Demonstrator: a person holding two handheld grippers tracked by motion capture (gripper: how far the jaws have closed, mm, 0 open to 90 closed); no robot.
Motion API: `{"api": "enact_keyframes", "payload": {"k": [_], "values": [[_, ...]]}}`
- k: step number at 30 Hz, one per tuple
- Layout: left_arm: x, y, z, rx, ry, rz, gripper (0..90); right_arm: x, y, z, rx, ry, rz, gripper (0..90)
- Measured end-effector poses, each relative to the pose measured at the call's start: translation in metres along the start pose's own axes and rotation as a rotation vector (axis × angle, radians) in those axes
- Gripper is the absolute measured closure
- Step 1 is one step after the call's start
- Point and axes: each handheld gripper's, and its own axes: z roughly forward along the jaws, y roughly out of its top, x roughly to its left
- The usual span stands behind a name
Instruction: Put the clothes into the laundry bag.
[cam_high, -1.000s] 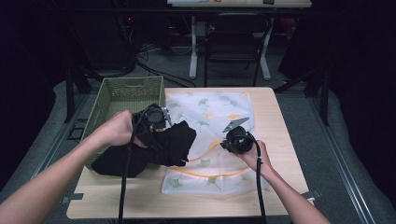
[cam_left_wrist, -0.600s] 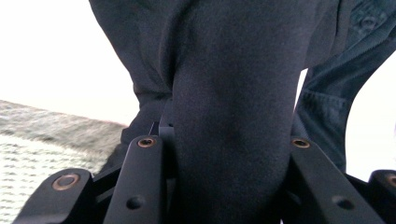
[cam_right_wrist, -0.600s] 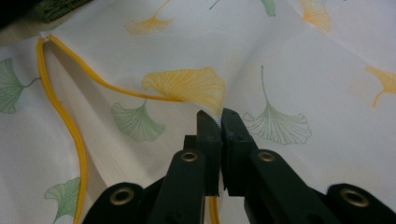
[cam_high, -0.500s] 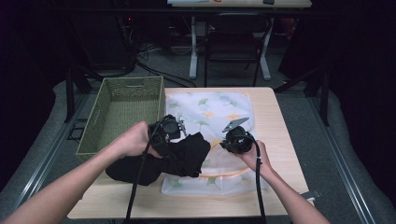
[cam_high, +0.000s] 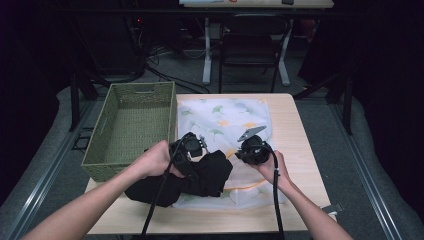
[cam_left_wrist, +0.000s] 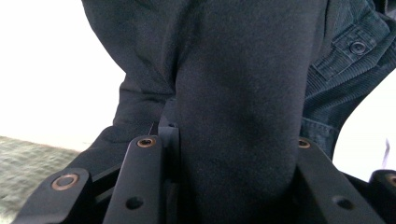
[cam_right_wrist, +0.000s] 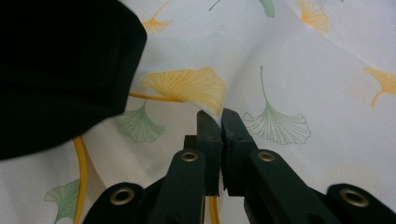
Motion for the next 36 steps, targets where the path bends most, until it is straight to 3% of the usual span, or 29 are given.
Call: {"api": "enact_keyframes", "payload": {"k": [7,11,15,22,24,29,32,34,36], "values": [[0.003,0.003,0.028,-0.01,-0.034,-0.048,64.9,0.0,0.0,0.001,-0.001,0.002,-0.005,87.5],[0.003,0.004,0.042,-0.014,-0.068,-0.053,64.6,0.002,0.0,0.001,0.003,0.003,-0.004,87.5],[0.001,0.005,0.053,0.016,-0.093,-0.021,64.7,0.003,0.0,0.003,0.006,0.0,0.003,87.5],[0.0,0.004,0.063,0.024,-0.109,0.029,64.7,0.003,0.001,0.005,0.002,-0.01,0.012,87.5],[0.001,0.003,0.065,0.004,-0.107,0.022,64.7,0.003,0.001,0.004,-0.005,-0.012,0.014,87.5],[0.004,0.004,0.071,0.019,-0.127,0.034,64.7,0.003,0.003,0.003,-0.013,-0.017,0.04,87.6],[0.001,0.007,0.077,0.043,-0.113,0.064,64.6,0.003,0.005,-0.001,-0.035,-0.006,0.065,87.5],[0.001,0.009,0.077,0.042,-0.091,0.048,64.7,0.003,0.006,-0.003,-0.041,-0.002,0.066,87.5],[0.004,0.008,0.077,0.014,-0.067,0.004,65.0,0.004,0.006,-0.004,-0.04,0.005,0.062,87.5]]}}
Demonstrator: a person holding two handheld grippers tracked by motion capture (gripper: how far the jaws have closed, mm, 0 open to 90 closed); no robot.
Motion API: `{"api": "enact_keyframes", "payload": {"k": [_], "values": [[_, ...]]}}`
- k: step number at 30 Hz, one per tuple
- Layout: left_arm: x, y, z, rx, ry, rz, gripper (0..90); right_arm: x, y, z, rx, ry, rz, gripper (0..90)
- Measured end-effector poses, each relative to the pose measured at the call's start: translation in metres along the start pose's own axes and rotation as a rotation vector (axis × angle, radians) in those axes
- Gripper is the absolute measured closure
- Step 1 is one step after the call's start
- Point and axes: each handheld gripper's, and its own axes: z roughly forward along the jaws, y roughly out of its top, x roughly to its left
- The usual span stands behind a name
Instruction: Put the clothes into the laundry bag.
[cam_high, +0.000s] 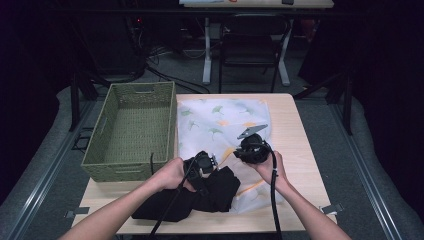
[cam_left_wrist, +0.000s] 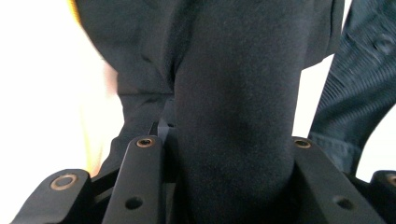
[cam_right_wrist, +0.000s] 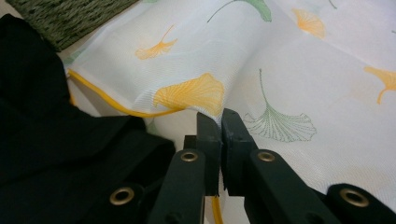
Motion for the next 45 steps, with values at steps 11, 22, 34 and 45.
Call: {"api": "enact_keyframes", "payload": {"k": [11,22,34,45], "values": [[0.016,0.008,-0.014,-0.063,0.079,-0.215,65.2,0.008,0.007,-0.015,-0.059,0.022,0.003,87.3],[0.038,0.013,-0.007,-0.132,0.108,-0.33,64.7,0.011,0.008,-0.014,-0.057,0.049,-0.003,87.4],[0.048,0.016,0.006,-0.225,0.192,-0.38,47.9,0.011,0.002,-0.002,-0.017,0.058,-0.006,87.4],[0.022,-0.004,-0.015,-0.247,0.27,-0.271,16.5,0.011,0.001,-0.003,-0.015,0.054,-0.008,87.3]]}}
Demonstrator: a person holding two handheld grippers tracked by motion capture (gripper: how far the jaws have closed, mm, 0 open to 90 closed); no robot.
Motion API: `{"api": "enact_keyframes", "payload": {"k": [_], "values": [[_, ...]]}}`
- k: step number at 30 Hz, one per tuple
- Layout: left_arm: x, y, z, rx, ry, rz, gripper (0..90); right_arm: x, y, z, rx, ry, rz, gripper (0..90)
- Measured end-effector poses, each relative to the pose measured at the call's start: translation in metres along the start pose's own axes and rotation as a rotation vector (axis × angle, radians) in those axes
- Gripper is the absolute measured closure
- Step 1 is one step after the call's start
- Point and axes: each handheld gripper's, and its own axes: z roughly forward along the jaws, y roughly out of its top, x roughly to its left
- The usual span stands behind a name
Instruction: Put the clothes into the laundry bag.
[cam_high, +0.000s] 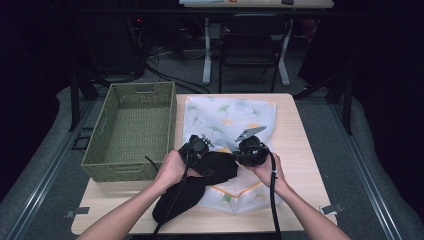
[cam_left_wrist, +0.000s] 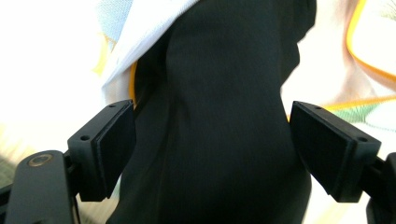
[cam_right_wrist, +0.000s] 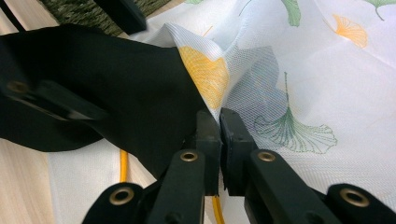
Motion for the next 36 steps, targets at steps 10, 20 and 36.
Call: {"api": "enact_keyframes", "payload": {"k": [10,20,36], "values": [[-0.012,-0.04,-0.012,-0.03,0.027,0.042,16.3,0.001,0.0,0.0,0.004,0.001,-0.003,87.3],[-0.009,-0.061,0.008,-0.044,0.01,0.013,32.9,0.002,0.0,0.002,0.005,-0.001,-0.009,87.3],[-0.006,-0.071,0.012,-0.114,0.022,0.014,68.5,0.006,0.001,0.001,0.001,-0.003,-0.021,87.3]]}}
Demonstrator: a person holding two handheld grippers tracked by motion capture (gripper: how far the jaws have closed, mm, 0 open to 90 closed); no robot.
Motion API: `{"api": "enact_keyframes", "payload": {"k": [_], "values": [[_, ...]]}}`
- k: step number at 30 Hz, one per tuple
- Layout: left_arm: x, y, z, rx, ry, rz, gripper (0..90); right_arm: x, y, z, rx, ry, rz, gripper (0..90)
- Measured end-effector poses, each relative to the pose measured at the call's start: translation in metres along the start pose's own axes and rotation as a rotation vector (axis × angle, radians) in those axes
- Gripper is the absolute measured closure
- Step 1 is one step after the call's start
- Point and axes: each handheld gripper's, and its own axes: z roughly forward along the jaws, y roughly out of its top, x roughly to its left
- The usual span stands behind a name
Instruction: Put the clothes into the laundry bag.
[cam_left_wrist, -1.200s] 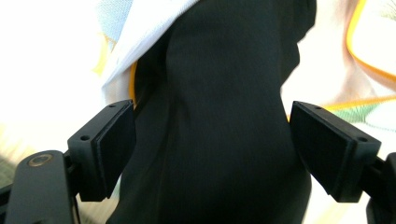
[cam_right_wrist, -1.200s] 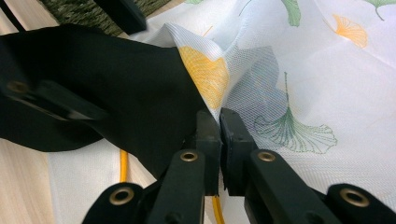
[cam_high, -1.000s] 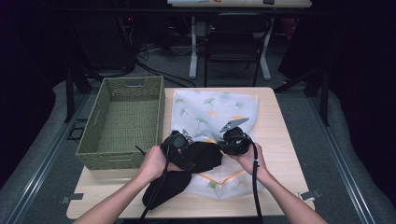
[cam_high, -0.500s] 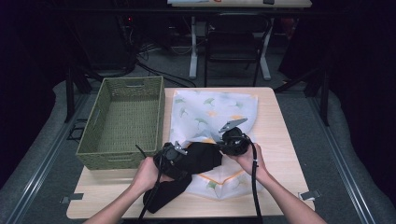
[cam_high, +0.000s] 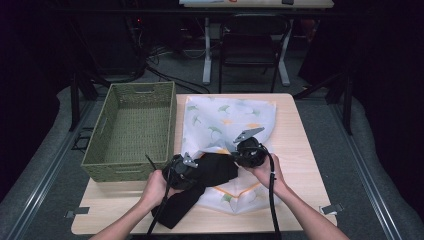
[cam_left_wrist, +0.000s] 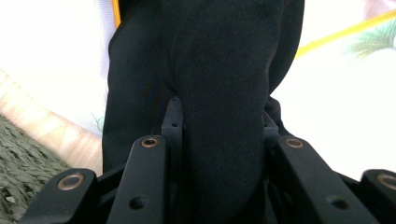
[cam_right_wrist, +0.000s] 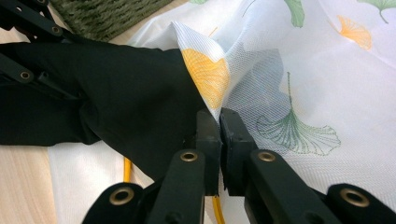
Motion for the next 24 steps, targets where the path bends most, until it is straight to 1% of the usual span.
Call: {"api": "enact_keyframes", "payload": {"k": [4,5,11,13,14,16,17,21,22,24], "values": [[-0.001,0.008,-0.002,0.001,0.002,-0.023,68.8,0.002,0.002,-0.001,-0.01,0.004,-0.003,87.3],[-0.002,0.011,-0.002,-0.006,-0.004,-0.036,68.9,0.002,0.003,-0.001,-0.011,0.005,-0.001,87.4],[-0.003,0.025,-0.001,-0.026,-0.011,-0.058,69.0,0.006,0.007,-0.005,-0.035,0.009,-0.007,87.3],[-0.002,0.029,-0.001,-0.039,-0.023,-0.077,68.9,0.006,0.007,-0.007,-0.041,0.011,-0.008,87.3],[-0.002,0.031,-0.001,-0.044,-0.026,-0.079,68.9,0.006,0.007,-0.007,-0.044,0.011,-0.008,87.4],[-0.002,0.035,-0.001,-0.057,-0.025,-0.086,68.9,0.006,0.008,-0.008,-0.049,0.009,-0.004,87.4],[-0.002,0.036,0.0,-0.058,-0.017,-0.086,68.8,0.006,0.008,-0.008,-0.051,0.009,-0.005,87.3],[-0.002,0.041,0.003,-0.067,-0.014,-0.087,68.9,0.007,0.008,-0.009,-0.052,0.01,-0.008,87.4],[-0.002,0.043,0.004,-0.078,-0.003,-0.088,68.9,0.007,0.008,-0.009,-0.053,0.01,-0.008,87.4],[-0.001,0.045,0.006,-0.085,0.002,-0.094,68.9,0.007,0.008,-0.009,-0.055,0.011,-0.008,87.4]]}}
